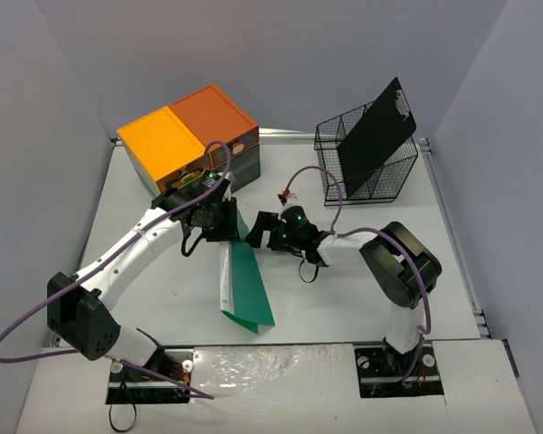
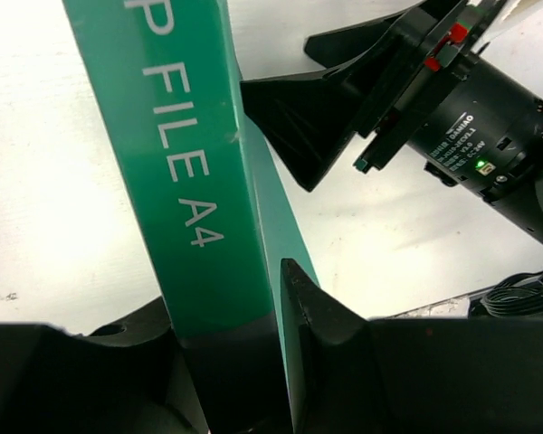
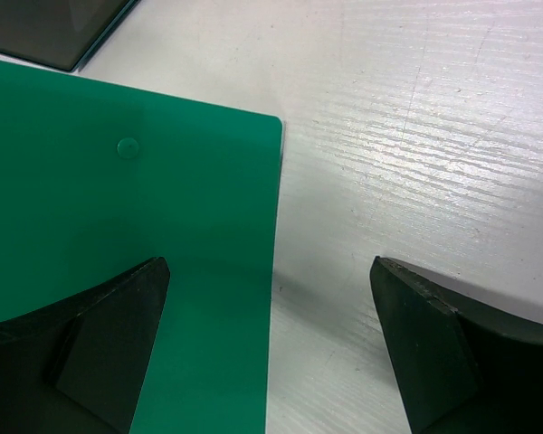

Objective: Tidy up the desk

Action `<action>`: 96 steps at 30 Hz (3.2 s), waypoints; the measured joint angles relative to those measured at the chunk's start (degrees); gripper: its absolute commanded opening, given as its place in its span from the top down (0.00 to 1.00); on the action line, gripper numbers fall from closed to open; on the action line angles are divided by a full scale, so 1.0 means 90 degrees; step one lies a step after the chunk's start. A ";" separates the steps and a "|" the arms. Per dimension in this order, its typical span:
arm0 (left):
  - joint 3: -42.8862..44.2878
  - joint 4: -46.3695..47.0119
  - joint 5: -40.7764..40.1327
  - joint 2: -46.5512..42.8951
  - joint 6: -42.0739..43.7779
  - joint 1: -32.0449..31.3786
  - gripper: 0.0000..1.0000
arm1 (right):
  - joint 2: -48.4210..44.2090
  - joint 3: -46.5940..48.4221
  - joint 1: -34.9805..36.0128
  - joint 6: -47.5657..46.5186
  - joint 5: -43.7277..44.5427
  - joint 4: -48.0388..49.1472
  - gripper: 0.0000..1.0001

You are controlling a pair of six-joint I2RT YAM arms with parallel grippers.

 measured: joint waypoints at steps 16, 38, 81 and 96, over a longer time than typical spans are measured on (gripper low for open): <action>0.0719 -0.1010 -0.0223 0.0015 0.0321 -0.0139 1.00 | -0.0397 0.0145 0.0102 0.0147 0.0022 -0.1003 0.07; 0.2002 -0.0214 -0.0320 -0.0064 0.1197 -0.0477 1.00 | -0.2811 0.2256 -0.1194 0.0225 0.0901 -0.7049 0.06; 0.7702 0.4940 -0.1418 0.5190 0.4773 -0.1421 1.00 | -0.4738 0.0831 -0.2440 0.0768 0.1601 -0.8877 0.00; 0.7353 0.6729 -0.1630 0.5850 0.4802 -0.1474 1.00 | -0.4954 0.0399 -0.2461 0.0521 0.1066 -0.8898 0.00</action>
